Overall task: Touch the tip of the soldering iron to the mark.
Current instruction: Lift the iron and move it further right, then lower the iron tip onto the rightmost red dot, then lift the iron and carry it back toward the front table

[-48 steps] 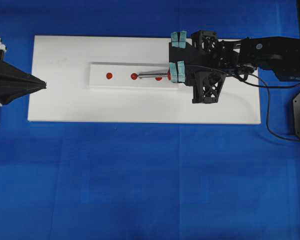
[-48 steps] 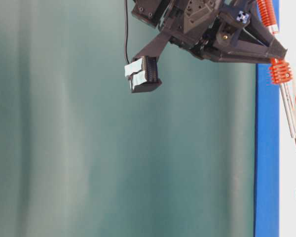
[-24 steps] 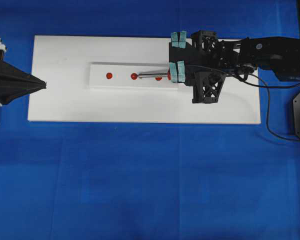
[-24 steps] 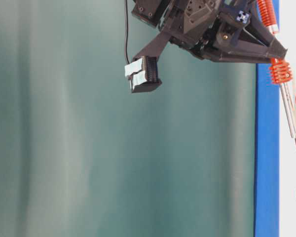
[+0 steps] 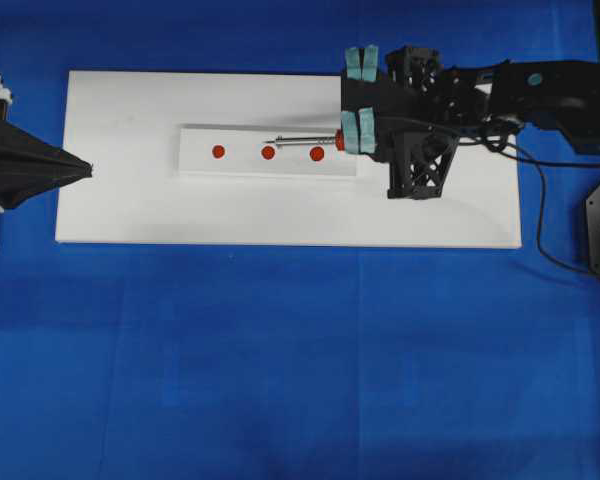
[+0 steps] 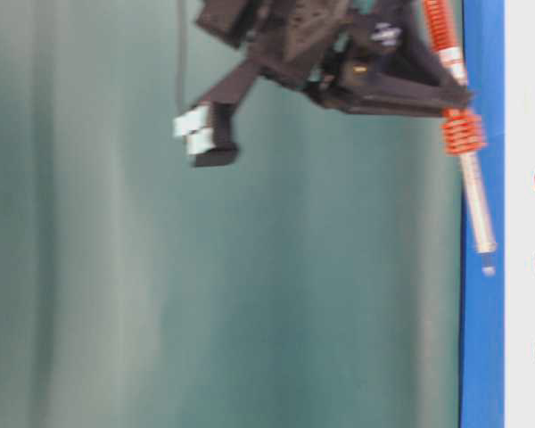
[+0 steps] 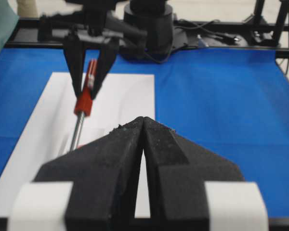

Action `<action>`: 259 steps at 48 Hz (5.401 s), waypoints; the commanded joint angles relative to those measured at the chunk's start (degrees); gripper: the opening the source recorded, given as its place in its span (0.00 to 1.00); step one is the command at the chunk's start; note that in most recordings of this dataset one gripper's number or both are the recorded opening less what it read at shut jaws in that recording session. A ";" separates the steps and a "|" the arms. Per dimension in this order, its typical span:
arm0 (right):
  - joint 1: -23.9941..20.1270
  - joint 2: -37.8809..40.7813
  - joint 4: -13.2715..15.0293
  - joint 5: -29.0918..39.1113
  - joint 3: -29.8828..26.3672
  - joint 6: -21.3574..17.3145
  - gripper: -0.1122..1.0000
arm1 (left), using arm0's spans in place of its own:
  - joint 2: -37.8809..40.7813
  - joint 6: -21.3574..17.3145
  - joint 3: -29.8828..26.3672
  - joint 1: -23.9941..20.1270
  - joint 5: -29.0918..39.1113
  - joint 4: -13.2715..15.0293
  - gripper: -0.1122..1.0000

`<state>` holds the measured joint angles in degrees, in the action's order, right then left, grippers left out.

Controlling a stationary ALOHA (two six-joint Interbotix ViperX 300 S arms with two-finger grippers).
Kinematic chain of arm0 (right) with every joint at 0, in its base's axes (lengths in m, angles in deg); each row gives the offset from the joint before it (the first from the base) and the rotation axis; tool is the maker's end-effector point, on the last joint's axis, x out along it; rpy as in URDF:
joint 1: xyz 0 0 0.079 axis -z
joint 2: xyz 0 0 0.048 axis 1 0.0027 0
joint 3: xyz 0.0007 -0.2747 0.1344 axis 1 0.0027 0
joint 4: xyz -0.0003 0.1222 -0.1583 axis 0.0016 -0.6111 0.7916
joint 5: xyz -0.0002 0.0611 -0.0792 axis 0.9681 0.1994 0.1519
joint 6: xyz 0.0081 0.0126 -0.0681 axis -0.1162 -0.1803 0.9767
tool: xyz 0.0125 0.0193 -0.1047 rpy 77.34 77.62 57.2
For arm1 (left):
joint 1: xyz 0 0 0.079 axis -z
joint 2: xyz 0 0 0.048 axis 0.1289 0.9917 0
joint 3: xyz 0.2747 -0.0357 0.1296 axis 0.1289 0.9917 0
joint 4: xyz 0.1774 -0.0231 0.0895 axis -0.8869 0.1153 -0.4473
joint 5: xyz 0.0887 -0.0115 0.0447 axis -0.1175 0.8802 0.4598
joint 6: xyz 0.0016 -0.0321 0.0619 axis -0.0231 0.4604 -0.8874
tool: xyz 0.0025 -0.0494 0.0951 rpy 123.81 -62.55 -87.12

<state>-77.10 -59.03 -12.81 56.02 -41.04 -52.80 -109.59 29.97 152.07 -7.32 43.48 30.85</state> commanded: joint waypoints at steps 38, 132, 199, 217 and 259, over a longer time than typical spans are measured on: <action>0.00 -8.79 3.08 10.99 -8.35 -0.09 0.16 | 0.09 0.09 -0.53 0.09 -0.53 0.00 0.10; 1.49 -17.67 2.64 11.87 5.36 -0.26 0.16 | 0.09 0.26 -0.53 0.09 -0.53 -0.09 0.10; 1.14 -4.13 1.23 0.18 9.23 -0.26 0.16 | 0.26 0.18 -0.53 0.00 -0.53 0.00 0.10; 1.14 -4.13 1.23 0.18 9.23 -0.26 0.16 | 0.18 0.18 -0.53 0.09 -0.53 0.00 0.10; 1.14 -10.37 1.49 4.57 5.54 -0.26 0.16 | 0.09 0.18 -0.62 0.09 -0.53 0.00 0.10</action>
<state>-76.05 -66.24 -11.41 59.36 -32.95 -53.16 -109.77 30.23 152.07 -7.32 43.48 30.85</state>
